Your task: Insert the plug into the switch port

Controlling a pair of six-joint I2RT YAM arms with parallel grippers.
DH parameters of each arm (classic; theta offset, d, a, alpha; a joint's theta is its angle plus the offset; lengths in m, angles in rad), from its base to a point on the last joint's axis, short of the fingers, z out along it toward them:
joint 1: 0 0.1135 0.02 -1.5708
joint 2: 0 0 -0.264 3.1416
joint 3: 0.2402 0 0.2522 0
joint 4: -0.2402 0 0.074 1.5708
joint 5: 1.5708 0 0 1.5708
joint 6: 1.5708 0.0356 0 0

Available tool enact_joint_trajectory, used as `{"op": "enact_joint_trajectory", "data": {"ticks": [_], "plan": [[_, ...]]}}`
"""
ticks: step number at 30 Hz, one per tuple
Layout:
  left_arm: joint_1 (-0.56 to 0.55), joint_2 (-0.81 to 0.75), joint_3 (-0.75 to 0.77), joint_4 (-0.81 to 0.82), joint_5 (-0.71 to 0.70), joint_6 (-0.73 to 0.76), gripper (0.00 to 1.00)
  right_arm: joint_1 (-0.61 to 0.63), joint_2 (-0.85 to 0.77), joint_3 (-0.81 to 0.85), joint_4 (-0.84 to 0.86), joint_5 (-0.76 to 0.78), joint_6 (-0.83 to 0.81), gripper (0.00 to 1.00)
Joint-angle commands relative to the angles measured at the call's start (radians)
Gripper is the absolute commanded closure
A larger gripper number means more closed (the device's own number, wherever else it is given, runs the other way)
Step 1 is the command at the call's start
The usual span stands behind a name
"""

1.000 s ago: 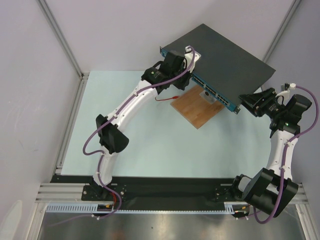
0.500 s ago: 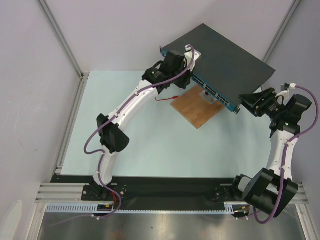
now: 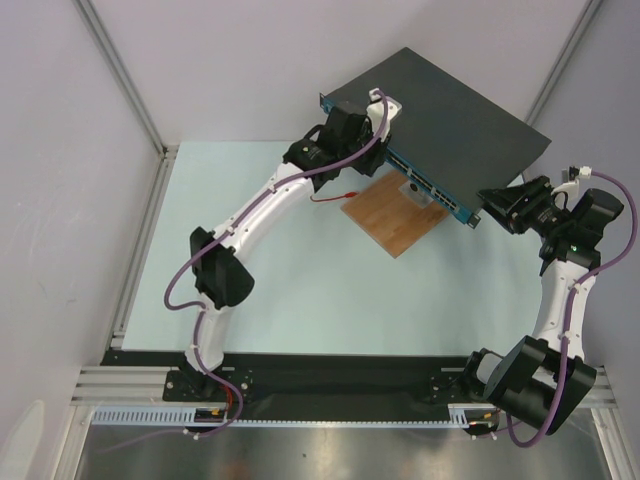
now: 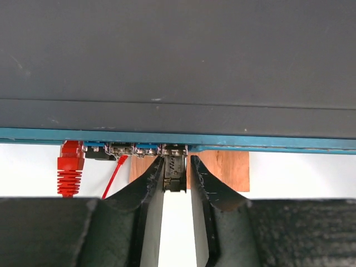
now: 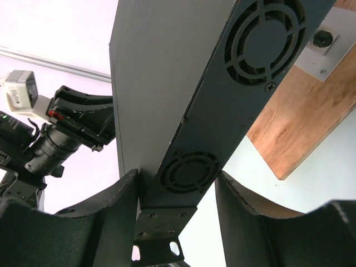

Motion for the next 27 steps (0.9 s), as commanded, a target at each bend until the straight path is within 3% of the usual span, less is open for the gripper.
{"op": "enact_joint_trajectory", "data": {"ticks": [1, 7, 14, 18, 21, 24, 27], "plan": [[0.004, -0.094, 0.002, 0.063, 0.031, 0.022, 0.71, 0.017, 0.005, 0.024, 0.067, -0.01, -0.094, 1.0], [0.009, -0.109, -0.01, 0.012, 0.028, 0.05, 0.64, 0.006, 0.006, 0.024, 0.071, -0.018, -0.094, 1.0], [0.01, -0.126, -0.018, -0.055, 0.045, 0.071, 0.47, 0.003, 0.012, 0.024, 0.071, -0.021, -0.096, 1.0], [0.016, -0.143, -0.031, -0.113, 0.051, 0.08, 0.44, 0.001, 0.012, 0.024, 0.076, -0.023, -0.096, 1.0], [0.03, -0.188, -0.1, -0.118, 0.07, 0.082, 0.45, 0.0, 0.015, 0.027, 0.076, -0.026, -0.096, 1.0], [0.039, -0.241, -0.192, -0.086, 0.065, 0.088, 0.55, 0.0, 0.017, 0.025, 0.076, -0.024, -0.096, 1.0], [0.044, -0.254, -0.214, -0.054, 0.062, 0.068, 0.7, 0.001, 0.017, 0.024, 0.079, -0.024, -0.096, 1.0]]}}
